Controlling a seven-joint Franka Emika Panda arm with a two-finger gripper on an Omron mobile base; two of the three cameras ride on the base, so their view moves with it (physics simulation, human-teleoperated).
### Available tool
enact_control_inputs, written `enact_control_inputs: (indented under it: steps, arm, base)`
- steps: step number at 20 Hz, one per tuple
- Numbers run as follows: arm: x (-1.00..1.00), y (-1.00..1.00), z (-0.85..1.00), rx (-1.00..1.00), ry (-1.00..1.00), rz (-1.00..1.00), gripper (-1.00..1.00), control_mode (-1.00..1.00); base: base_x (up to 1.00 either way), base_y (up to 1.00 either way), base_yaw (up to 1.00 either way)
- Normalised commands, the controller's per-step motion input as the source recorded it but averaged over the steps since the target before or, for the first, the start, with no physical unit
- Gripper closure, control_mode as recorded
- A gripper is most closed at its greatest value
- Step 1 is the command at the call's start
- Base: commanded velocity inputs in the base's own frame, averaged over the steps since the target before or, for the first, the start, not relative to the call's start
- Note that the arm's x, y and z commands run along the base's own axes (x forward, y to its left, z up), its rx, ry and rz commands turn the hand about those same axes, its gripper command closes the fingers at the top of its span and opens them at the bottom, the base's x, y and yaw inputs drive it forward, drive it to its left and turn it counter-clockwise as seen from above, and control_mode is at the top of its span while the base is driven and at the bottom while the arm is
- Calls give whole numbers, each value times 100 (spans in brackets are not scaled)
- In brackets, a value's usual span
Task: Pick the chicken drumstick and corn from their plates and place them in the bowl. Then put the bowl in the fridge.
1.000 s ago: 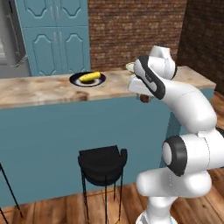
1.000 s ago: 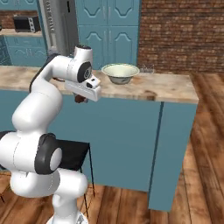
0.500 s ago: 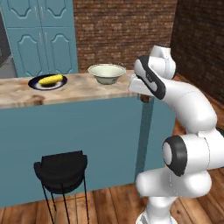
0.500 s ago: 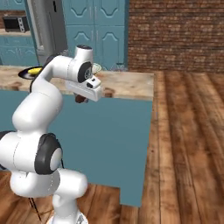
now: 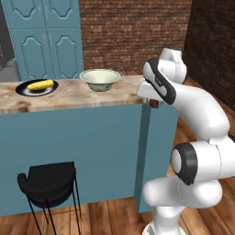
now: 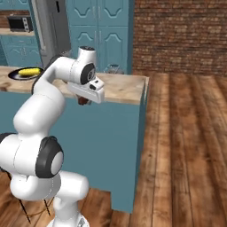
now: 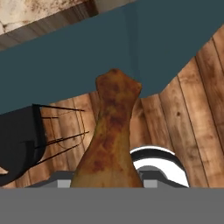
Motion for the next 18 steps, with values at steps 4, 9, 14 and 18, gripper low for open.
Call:
enact_control_inputs:
  steps: [4, 9, 14, 18]
  arm:
    - [0, 0, 0, 0, 0, 0, 100, 100]
    - [0, 0, 0, 0, 0, 0, 100, 100]
    - [0, 0, 0, 0, 0, 0, 100, 100]
    - [0, 0, 0, 0, 0, 0, 100, 100]
  base:
    - [37, -10, 32]
    - [37, -26, 40]
    - [13, -45, 6]
    - [3, -45, -2]
